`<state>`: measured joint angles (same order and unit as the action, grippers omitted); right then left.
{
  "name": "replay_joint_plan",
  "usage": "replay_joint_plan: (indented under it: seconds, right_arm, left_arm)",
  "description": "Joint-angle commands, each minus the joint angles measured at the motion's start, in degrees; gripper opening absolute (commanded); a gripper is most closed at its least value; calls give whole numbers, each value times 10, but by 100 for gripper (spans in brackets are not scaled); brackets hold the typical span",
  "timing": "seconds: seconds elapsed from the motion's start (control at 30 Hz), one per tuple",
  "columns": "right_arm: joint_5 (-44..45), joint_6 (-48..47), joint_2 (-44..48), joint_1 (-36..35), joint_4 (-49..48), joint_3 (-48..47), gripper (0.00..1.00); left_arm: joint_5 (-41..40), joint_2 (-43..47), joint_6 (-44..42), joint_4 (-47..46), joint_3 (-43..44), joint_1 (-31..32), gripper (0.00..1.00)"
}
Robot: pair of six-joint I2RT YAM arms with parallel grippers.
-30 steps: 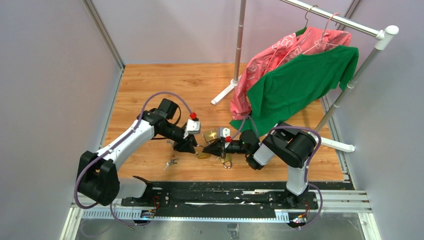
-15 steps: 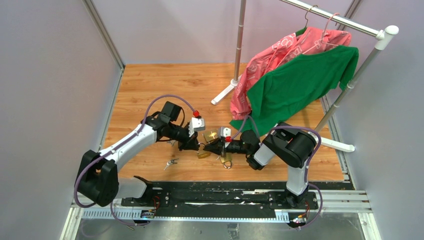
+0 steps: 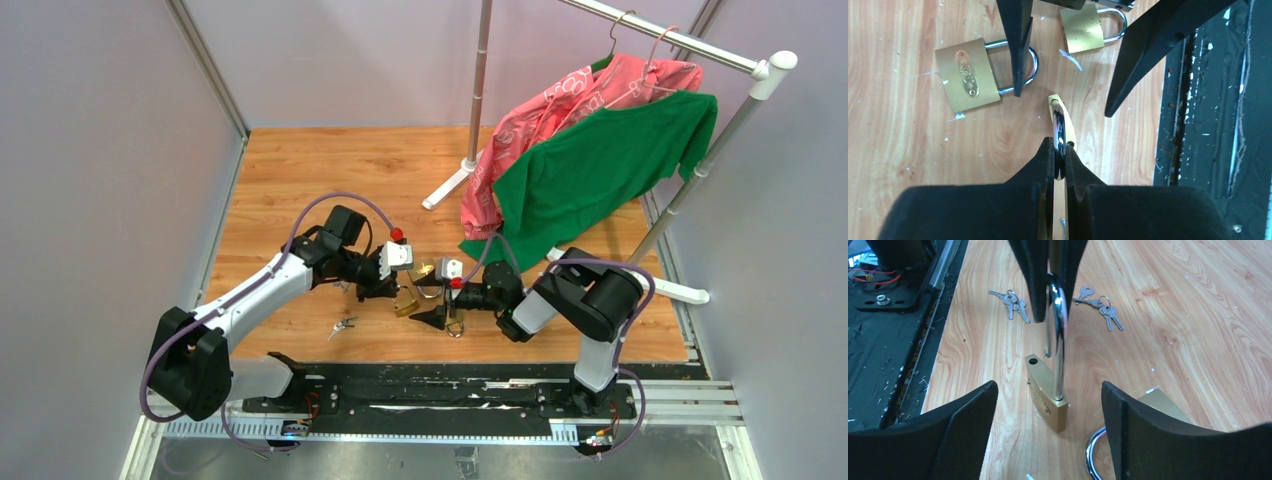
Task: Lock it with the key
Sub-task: Lock the lock.
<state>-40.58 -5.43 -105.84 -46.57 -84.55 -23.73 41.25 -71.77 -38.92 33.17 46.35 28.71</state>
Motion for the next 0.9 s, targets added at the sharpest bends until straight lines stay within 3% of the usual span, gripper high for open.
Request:
replay_joint_plan:
  seconds: [0.0, 0.1, 0.23, 0.63, 0.73, 0.87]
  right_arm:
    - [-19, -42, 35, 4, 81, -1, 79]
    - [-13, -55, 29, 1, 97, -7, 76]
    - [-37, -86, 9, 0, 133, -34, 62]
    - [-86, -83, -41, -29, 131, -72, 54]
    - [-84, -79, -65, -39, 124, -84, 44]
    - [-51, -47, -92, -39, 34, -78, 23]
  left_arm:
    - [-15, -5, -61, 28, 14, 3, 0]
    - [-11, -5, -76, 51, 21, 15, 0]
    - [-9, -5, -32, 82, 43, 21, 0]
    - [-12, -7, 2, 60, 48, 21, 0]
    - [-11, -9, 3, 58, 50, 21, 0]
    - [-14, -10, 34, 59, 48, 21, 0]
